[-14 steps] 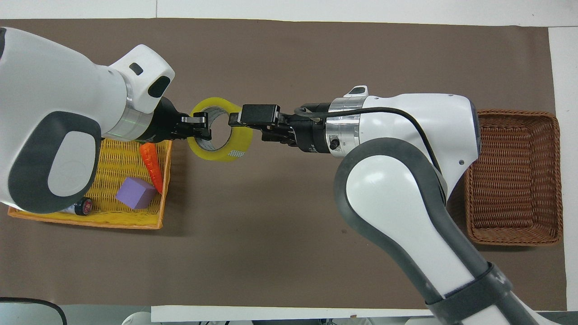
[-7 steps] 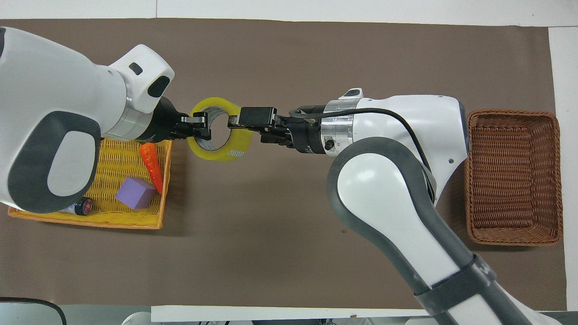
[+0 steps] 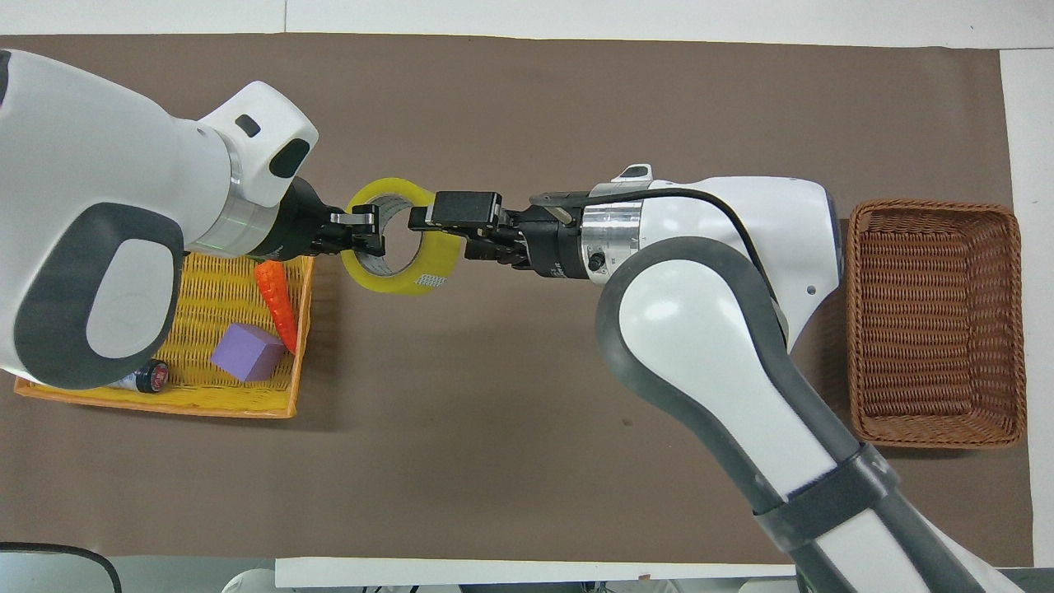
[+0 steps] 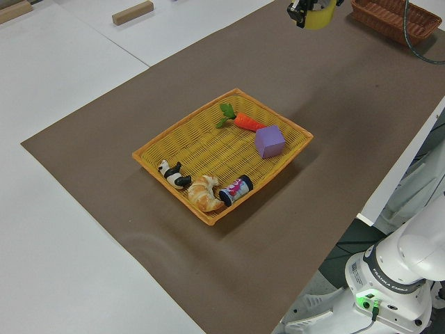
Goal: Move tape to another basket
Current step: 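Close the right gripper on the tape roll rim beside the left gripper, then open the left gripper and withdraw it while the right gripper holds the tape, then carry the tape roll into the wicker basket with the right gripper, then open the right gripper and release the tape in the wicker basket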
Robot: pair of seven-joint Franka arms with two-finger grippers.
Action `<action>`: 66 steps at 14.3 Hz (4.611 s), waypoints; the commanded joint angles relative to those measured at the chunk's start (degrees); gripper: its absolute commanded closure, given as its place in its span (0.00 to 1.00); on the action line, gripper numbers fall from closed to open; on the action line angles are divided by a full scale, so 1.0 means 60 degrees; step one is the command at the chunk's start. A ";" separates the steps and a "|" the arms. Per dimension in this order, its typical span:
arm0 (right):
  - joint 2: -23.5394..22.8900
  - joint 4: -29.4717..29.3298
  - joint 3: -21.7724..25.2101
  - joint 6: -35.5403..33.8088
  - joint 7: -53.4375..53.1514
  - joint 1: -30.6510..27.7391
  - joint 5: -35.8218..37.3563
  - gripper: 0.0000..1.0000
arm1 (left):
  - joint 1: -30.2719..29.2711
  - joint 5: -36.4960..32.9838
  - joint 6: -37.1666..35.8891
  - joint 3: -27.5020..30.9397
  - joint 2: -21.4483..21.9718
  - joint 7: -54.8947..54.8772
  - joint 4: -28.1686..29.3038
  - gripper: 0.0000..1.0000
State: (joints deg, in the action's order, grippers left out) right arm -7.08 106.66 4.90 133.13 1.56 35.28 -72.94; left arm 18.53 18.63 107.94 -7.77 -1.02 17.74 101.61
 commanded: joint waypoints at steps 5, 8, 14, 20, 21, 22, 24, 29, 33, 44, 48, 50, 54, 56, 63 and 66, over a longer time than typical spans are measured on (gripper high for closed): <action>0.0023 0.0020 0.0019 0.0195 0.0239 0.0228 -0.0222 0.01 | -0.0071 0.0117 -0.0192 -0.0023 0.0155 -0.0042 0.0043 0.99; 0.0023 0.0006 0.0019 0.0195 0.0341 0.0228 -0.0222 0.12 | -0.0071 0.0117 -0.0250 -0.0023 0.0155 -0.0042 0.0014 0.99; 0.0023 0.0050 0.0033 0.0166 0.0356 0.0214 -0.0222 0.99 | -0.0071 0.0117 -0.0294 -0.0023 0.0155 -0.0027 0.0014 0.98; 0.0023 0.0050 0.0033 0.0166 0.0385 0.0199 -0.0222 1.00 | -0.0071 0.0117 -0.0294 -0.0023 0.0155 -0.0013 -0.0001 0.98; 0.0023 0.0050 0.0033 0.0166 0.0385 0.0199 -0.0222 1.00 | -0.0071 0.0117 -0.0294 -0.0038 0.0169 -0.0013 -0.0001 0.98; 0.0023 0.0050 0.0033 0.0166 0.0385 0.0199 -0.0222 1.00 | -0.0071 0.0117 -0.0294 -0.0024 0.0170 0.0016 -0.0030 0.85; 0.0023 0.0050 0.0033 0.0151 0.0400 0.0185 -0.0222 1.00 | -0.0071 0.0001 -0.0309 -0.0009 0.0199 -0.0071 -0.0103 0.01; 0.0023 0.0050 0.0019 0.0137 0.0444 0.0170 -0.0222 1.00 | -0.1371 -0.0320 -0.1492 0.0006 0.0638 -0.0217 -0.0920 0.00; 0.0023 0.0050 0.0033 0.0122 0.0488 0.0155 -0.0222 1.00 | -0.2952 -0.2531 -0.1861 0.0035 0.0638 -0.2131 -0.1026 0.00; 0.0257 -0.0009 0.0092 -0.6245 0.3399 -0.6603 0.2350 1.00 | -0.5403 -0.2798 -0.1935 0.0050 0.0638 -0.3089 -0.1012 0.00; -0.1145 -0.0680 0.0092 -0.8300 0.5758 -0.9844 0.3931 1.00 | -0.5286 -0.2798 -0.1964 0.0035 0.0653 -0.3089 -0.1012 0.00; -0.2082 -0.1529 0.0092 -0.8607 0.6461 -1.0768 0.4654 1.00 | -0.5242 -0.2812 -0.2008 0.0021 0.0638 -0.3104 -0.1026 0.00; -0.2585 -0.1444 0.0092 -0.8783 0.7431 -1.1402 0.5182 1.00 | -0.4879 -0.3075 -0.2446 0.0020 0.0580 -0.3147 -0.1260 0.00; -0.2555 -0.1212 0.0092 -0.8872 0.7707 -1.1636 0.5490 1.00 | -0.4685 -0.3179 -0.2651 0.0020 0.0638 -0.3147 -0.1261 0.00; -0.2307 -0.0319 0.0107 -0.8565 0.8251 -1.1724 0.6619 1.00 | -0.3765 -0.3748 -0.3150 0.0254 0.0478 -0.3147 -0.1305 0.00; -0.2101 0.0371 0.0107 -0.7966 0.8616 -1.1725 0.6663 1.00 | -0.3369 -0.3750 -0.3268 0.0662 0.0390 -0.3147 -0.1377 0.00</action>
State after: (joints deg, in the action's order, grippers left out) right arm -22.55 104.52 6.52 82.91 50.56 -34.03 -33.93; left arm -4.64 -2.73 90.06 -6.78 2.30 -1.06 94.87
